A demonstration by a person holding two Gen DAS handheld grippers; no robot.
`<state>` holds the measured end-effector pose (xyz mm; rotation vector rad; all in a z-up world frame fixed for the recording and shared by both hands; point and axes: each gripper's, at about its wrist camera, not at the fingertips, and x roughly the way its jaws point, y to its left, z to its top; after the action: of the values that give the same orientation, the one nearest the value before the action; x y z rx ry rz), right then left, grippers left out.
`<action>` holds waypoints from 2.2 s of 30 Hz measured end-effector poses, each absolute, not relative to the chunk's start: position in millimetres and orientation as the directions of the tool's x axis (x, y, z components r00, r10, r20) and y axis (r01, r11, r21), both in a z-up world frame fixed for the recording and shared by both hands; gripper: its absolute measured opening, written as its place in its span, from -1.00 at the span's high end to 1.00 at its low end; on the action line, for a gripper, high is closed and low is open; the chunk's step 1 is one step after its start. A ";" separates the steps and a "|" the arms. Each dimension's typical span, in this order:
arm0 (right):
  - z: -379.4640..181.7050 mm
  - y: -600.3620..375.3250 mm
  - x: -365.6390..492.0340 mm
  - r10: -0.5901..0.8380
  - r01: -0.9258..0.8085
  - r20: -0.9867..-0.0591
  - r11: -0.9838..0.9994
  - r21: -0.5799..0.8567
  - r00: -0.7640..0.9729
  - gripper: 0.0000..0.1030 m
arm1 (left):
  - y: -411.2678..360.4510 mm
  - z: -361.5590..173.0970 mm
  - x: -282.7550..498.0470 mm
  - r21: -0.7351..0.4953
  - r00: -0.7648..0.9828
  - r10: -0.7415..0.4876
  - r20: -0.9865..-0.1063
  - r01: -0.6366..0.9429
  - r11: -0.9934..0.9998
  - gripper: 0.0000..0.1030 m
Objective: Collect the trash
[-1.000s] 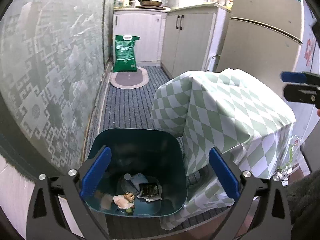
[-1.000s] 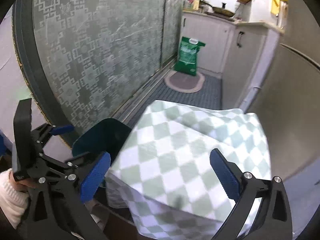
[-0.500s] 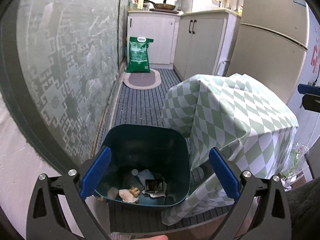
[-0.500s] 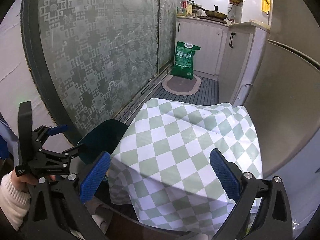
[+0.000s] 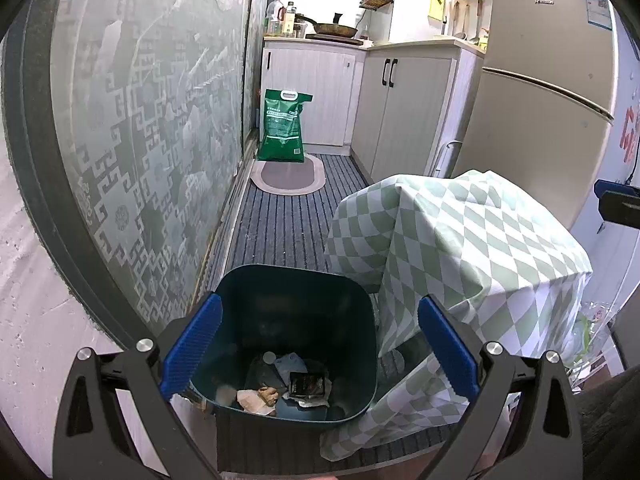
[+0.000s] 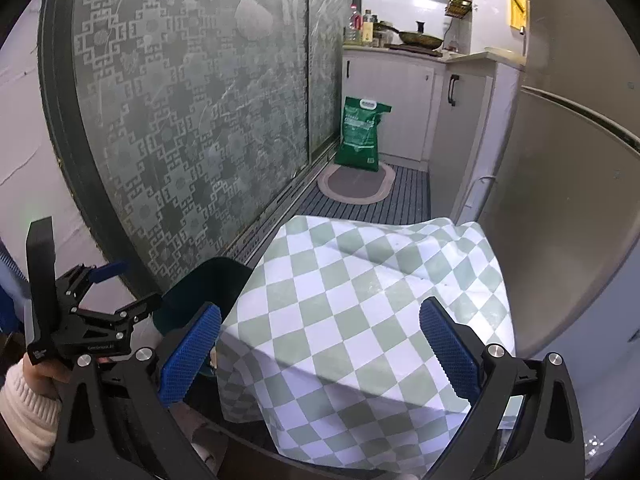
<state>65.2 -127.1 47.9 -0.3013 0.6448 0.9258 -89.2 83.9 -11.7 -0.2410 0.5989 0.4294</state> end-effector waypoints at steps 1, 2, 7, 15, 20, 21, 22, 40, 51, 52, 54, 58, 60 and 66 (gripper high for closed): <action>48.3 -127.2 65.0 0.643 -0.815 -0.630 0.579 0.030 0.435 -0.94 | 83.7 -10.6 -89.8 -0.095 0.745 0.322 -0.585 -0.457 0.885 -0.94; 48.9 -127.6 65.2 0.646 -0.814 -0.628 0.579 0.033 0.434 -0.94 | 83.5 -9.4 -90.0 -0.095 0.747 0.323 -0.581 -0.456 0.885 -0.94; 48.3 -126.0 63.5 0.650 -0.822 -0.632 0.569 0.035 0.423 -0.94 | 81.9 -7.1 -90.4 -0.091 0.750 0.325 -0.576 -0.454 0.886 -0.94; 48.5 -125.5 61.7 0.651 -0.823 -0.631 0.567 0.033 0.423 -0.94 | 80.2 -5.2 -90.8 -0.088 0.754 0.327 -0.570 -0.452 0.888 -0.94; 48.9 -125.6 61.6 0.650 -0.822 -0.630 0.568 0.033 0.424 -0.94 | 79.2 -3.5 -90.3 -0.088 0.756 0.324 -0.569 -0.447 0.890 -0.94; 48.8 -125.6 61.9 0.650 -0.822 -0.630 0.568 0.033 0.424 -0.94 | 79.1 -3.3 -90.3 -0.088 0.756 0.324 -0.568 -0.447 0.890 -0.94; 48.9 -125.7 61.7 0.650 -0.822 -0.630 0.569 0.033 0.424 -0.94 | 79.2 -3.1 -90.4 -0.088 0.756 0.324 -0.568 -0.448 0.890 -0.94; 51.2 -126.4 60.7 0.651 -0.826 -0.632 0.563 0.030 0.421 -0.94 | 76.2 -5.0 -86.5 -0.089 0.751 0.315 -0.581 -0.444 0.892 -0.94; 50.7 -126.6 61.1 0.651 -0.826 -0.632 0.563 0.029 0.421 -0.94 | 76.0 -6.6 -85.6 -0.095 0.752 0.312 -0.581 -0.443 0.891 -0.94; 51.2 -126.6 60.9 0.651 -0.827 -0.633 0.562 0.029 0.420 -0.94 | 76.4 -6.5 -85.6 -0.094 0.752 0.313 -0.581 -0.443 0.891 -0.94; 51.2 -126.6 61.0 0.650 -0.826 -0.632 0.563 0.029 0.421 -0.94 | 76.6 -6.4 -85.7 -0.096 0.752 0.311 -0.581 -0.443 0.892 -0.94; 51.6 -126.6 61.1 0.651 -0.826 -0.632 0.564 0.031 0.421 -0.94 | 76.4 -6.5 -85.7 -0.096 0.753 0.309 -0.581 -0.440 0.893 -0.94; 51.6 -126.6 60.8 0.651 -0.826 -0.632 0.563 0.031 0.420 -0.94 | 76.1 -6.5 -85.7 -0.094 0.753 0.308 -0.582 -0.438 0.894 -0.94; 52.1 -126.6 60.9 0.651 -0.825 -0.632 0.564 0.030 0.421 -0.94 | 76.6 -6.5 -85.9 -0.096 0.753 0.307 -0.582 -0.438 0.894 -0.94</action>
<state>60.9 -126.6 52.1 -0.3054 0.6435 0.9425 -85.9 76.6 -6.5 -0.2332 0.5910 0.4104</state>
